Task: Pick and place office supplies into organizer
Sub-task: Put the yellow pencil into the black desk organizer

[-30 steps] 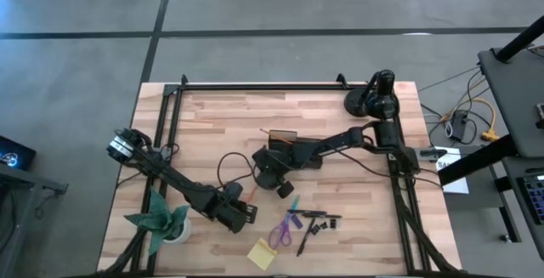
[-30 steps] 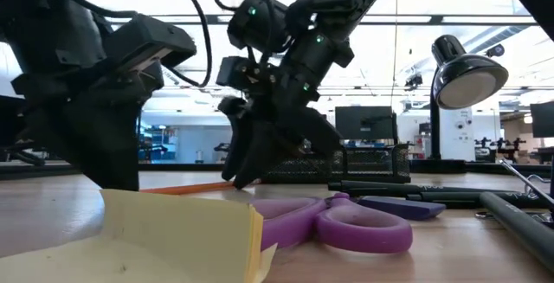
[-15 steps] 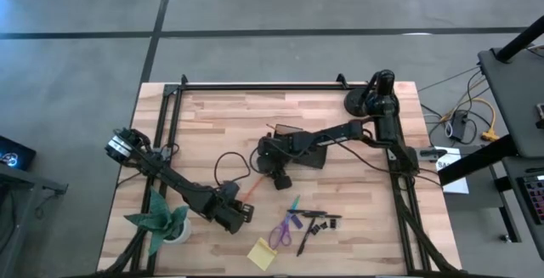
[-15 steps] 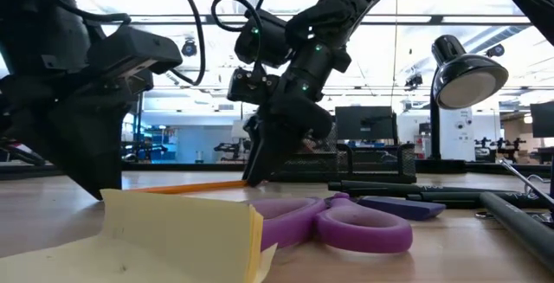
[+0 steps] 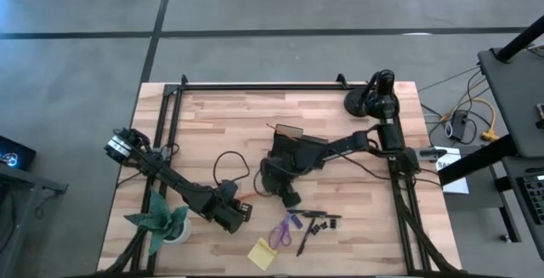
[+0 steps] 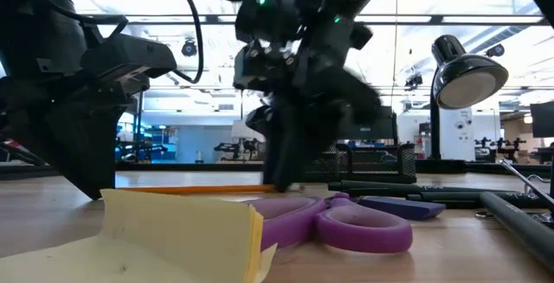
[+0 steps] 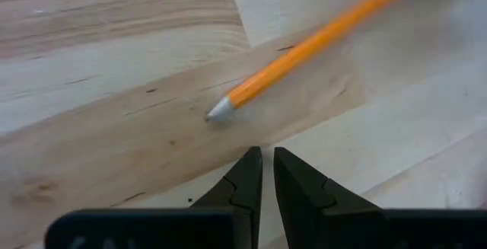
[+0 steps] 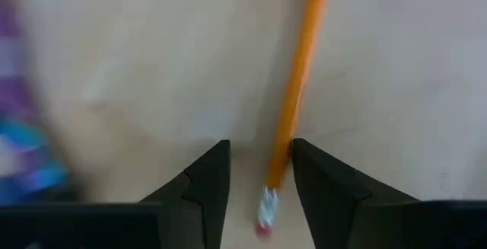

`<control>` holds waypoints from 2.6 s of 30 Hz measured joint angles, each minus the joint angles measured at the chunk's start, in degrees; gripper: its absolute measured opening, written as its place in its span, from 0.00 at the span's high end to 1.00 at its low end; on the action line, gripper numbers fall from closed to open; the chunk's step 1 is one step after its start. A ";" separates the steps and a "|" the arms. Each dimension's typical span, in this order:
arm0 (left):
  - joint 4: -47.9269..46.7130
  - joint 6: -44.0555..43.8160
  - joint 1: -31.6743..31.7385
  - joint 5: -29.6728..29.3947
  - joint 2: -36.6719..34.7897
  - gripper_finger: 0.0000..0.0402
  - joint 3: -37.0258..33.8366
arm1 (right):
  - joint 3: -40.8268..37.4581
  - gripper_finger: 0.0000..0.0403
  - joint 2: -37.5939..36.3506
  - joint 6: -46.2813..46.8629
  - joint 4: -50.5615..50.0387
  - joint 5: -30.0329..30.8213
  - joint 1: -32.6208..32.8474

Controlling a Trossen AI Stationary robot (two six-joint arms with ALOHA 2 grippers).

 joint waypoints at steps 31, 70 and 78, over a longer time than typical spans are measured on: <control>9.27 -0.24 0.42 -1.20 -8.88 0.94 -9.36 | -0.08 0.67 -1.31 17.78 0.19 2.58 3.68; 12.99 0.42 1.51 -2.65 -6.73 0.94 -10.79 | 0.01 0.67 -1.39 18.15 0.47 2.62 3.86; 17.41 0.51 1.49 -2.75 -6.83 0.94 -12.81 | 0.01 0.67 -1.67 17.16 0.27 5.36 3.83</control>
